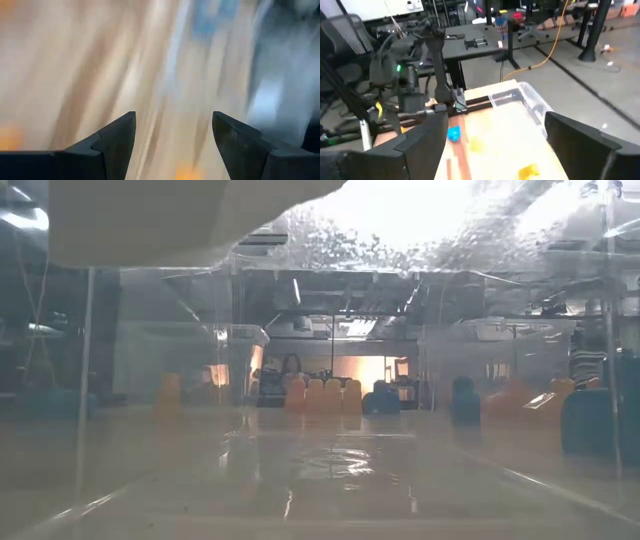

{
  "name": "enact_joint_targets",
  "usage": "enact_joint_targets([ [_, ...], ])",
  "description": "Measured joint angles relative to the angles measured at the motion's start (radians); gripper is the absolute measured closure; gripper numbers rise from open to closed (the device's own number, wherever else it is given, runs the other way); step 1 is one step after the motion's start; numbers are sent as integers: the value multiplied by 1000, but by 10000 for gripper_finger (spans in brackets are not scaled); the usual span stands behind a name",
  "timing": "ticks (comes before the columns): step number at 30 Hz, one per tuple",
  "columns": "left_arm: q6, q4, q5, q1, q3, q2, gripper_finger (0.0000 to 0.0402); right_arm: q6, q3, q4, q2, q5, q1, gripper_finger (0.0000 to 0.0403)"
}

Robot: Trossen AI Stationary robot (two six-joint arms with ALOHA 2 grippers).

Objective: Sort blocks
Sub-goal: Put the orange game piece into the top right transparent bin

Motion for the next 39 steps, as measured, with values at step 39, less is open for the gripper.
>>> enact_joint_targets([
  [39,-398,213,107,-709,-370,369,158,162,-1,42,115,96,109,73],
])
